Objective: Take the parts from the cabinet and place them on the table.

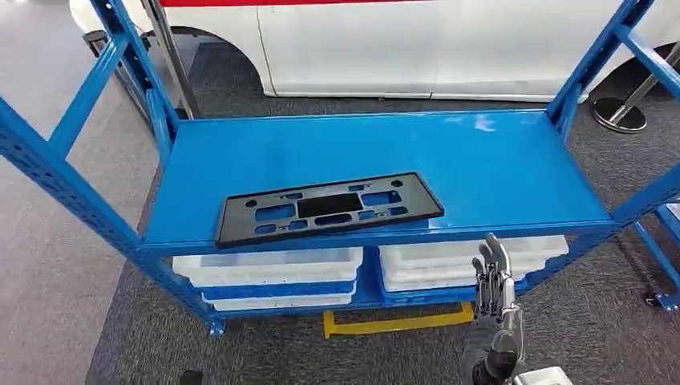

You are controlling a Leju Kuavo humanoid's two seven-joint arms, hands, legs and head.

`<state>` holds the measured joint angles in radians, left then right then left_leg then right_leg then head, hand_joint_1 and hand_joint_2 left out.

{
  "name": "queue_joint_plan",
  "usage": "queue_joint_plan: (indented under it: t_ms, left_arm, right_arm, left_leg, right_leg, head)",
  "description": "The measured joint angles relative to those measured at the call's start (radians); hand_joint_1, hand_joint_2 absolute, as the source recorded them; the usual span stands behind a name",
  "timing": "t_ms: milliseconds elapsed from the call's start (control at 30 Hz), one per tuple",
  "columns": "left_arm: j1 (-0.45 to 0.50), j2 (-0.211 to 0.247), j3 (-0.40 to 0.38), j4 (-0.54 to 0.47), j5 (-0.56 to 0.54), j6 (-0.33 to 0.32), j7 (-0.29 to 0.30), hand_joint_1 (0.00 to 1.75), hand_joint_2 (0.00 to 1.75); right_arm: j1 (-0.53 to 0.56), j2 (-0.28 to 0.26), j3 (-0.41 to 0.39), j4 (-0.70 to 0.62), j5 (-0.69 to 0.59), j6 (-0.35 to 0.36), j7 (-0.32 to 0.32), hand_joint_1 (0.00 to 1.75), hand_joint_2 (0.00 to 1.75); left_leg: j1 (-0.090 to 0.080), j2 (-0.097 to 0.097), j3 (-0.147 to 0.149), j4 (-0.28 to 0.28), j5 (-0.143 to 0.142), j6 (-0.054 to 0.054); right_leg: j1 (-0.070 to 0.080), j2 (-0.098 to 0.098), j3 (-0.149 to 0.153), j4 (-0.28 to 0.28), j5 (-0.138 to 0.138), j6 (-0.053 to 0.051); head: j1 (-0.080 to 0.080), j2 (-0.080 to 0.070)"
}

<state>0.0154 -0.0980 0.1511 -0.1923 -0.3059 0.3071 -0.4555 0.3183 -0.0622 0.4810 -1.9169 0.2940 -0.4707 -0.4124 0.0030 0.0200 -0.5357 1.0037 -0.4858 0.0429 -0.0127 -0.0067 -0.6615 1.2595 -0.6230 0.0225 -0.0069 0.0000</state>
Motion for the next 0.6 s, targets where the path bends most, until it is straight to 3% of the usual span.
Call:
queue_joint_plan:
  t_ms: [33,67,100,167,200,233,333,367,400,433,500,533,567,600]
  left_arm:
    - [0.001,0.000,0.000,0.000,-0.001,0.000,0.001,0.00,0.00]
    - [0.001,0.000,0.000,0.000,-0.002,0.001,0.003,0.00,0.00]
    - [0.001,0.000,0.000,0.000,-0.002,0.002,0.004,0.00,0.00]
    - [0.000,0.001,0.000,0.000,-0.003,0.002,0.005,0.00,0.00]
    - [0.000,0.000,0.000,0.000,-0.004,0.003,0.005,0.00,0.00]
    - [-0.001,0.000,0.000,0.001,-0.005,0.004,0.005,0.00,0.00]
    - [0.000,0.000,0.000,0.001,-0.012,0.006,0.010,0.00,0.00]
    - [-0.001,0.001,0.000,0.001,-0.015,0.007,0.012,0.00,0.00]
    - [-0.002,0.004,0.000,0.001,-0.017,0.008,0.014,0.00,0.00]
    - [-0.003,0.004,0.000,0.001,-0.021,0.008,0.016,0.00,0.00]
    - [-0.003,0.007,0.000,0.001,-0.027,0.008,0.025,0.00,0.00]
    - [-0.002,0.010,0.000,0.001,-0.033,0.008,0.029,0.00,0.00]
    - [0.000,0.011,0.000,0.001,-0.035,0.008,0.031,0.00,0.00]
    - [0.000,0.012,0.000,0.002,-0.041,0.007,0.035,0.00,0.00]
  right_arm:
    - [0.002,0.000,0.000,0.000,0.016,-0.007,0.009,0.00,1.75]
    - [0.002,0.000,0.000,0.002,0.045,-0.018,0.028,0.00,1.75]
    - [0.002,0.000,0.000,0.003,0.075,-0.026,0.046,0.00,1.75]
    - [0.001,0.000,0.000,0.005,0.112,-0.036,0.068,0.00,1.75]
    - [-0.001,0.000,0.000,0.006,0.134,-0.042,0.086,0.00,1.75]
    - [-0.004,0.000,0.000,0.009,0.165,-0.051,0.108,0.00,1.75]
    - [-0.016,0.000,0.000,0.023,0.341,-0.100,0.186,0.00,1.75]
    - [-0.025,0.000,0.000,0.030,0.421,-0.120,0.213,0.00,1.75]
    - [-0.034,0.005,0.000,0.041,0.504,-0.139,0.237,0.00,1.75]
    - [-0.046,0.009,0.000,0.050,0.566,-0.163,0.260,0.00,1.75]
    - [-0.066,0.027,-0.001,0.075,0.746,-0.201,0.309,0.00,1.75]
    - [-0.074,0.037,-0.007,0.087,0.832,-0.212,0.325,0.00,1.75]
    - [-0.082,0.047,-0.013,0.097,0.895,-0.216,0.336,0.00,1.75]
    - [-0.088,0.058,-0.023,0.103,0.961,-0.217,0.348,0.00,1.75]
  left_leg:
    - [-0.003,-0.004,-0.001,0.001,0.000,0.000]
    - [-0.005,-0.008,0.000,0.001,0.000,0.001]
    - [-0.008,-0.012,0.002,0.002,-0.001,0.001]
    - [-0.012,-0.020,0.010,0.002,-0.004,0.001]
    - [-0.010,-0.022,0.010,0.001,-0.006,0.001]
    - [-0.016,-0.023,0.008,0.004,-0.007,-0.003]
    - [-0.007,-0.025,0.003,0.001,-0.005,-0.018]
    - [-0.014,-0.025,0.007,0.001,-0.007,-0.025]
    - [-0.010,-0.026,0.002,0.017,-0.021,-0.030]
    - [-0.010,-0.025,-0.017,0.060,-0.051,-0.036]
    - [0.000,-0.025,-0.091,0.210,-0.126,-0.049]
    - [0.005,-0.025,-0.126,0.280,-0.150,-0.056]
    - [0.009,-0.025,-0.144,0.310,-0.147,-0.060]
    - [0.012,-0.025,-0.136,0.288,-0.119,-0.064]
  right_leg:
    - [0.000,0.001,-0.032,0.062,-0.016,0.000]
    - [0.000,0.001,-0.042,0.076,-0.006,-0.002]
    - [0.001,0.001,-0.028,0.040,0.029,-0.006]
    - [0.005,0.003,0.053,-0.129,0.127,-0.022]
    - [0.012,0.006,0.088,-0.210,0.146,-0.034]
    - [0.014,0.006,0.096,-0.220,0.136,-0.038]
    - [0.022,0.006,0.093,-0.229,0.141,-0.039]
    - [0.012,0.006,0.097,-0.245,0.147,-0.046]
    - [0.007,0.001,0.106,-0.256,0.153,-0.047]
    - [0.005,0.000,0.108,-0.260,0.156,-0.054]
    - [0.003,-0.001,0.104,-0.259,0.156,-0.054]
    - [0.003,-0.002,0.103,-0.259,0.156,-0.054]
    - [0.002,-0.002,0.103,-0.257,0.156,-0.054]
    - [0.000,-0.002,0.103,-0.255,0.155,-0.052]
  head:
    - [0.000,0.000]
    - [0.000,0.000]
    - [0.000,0.000]
    - [0.000,0.000]
    - [0.000,0.000]
    - [-0.002,0.000]
    - [-0.001,0.000]
    - [-0.002,0.000]
    - [-0.001,0.000]
    - [-0.002,0.000]
    - [-0.003,0.000]
    - [-0.003,0.000]
    - [-0.003,0.000]
    - [-0.003,0.000]
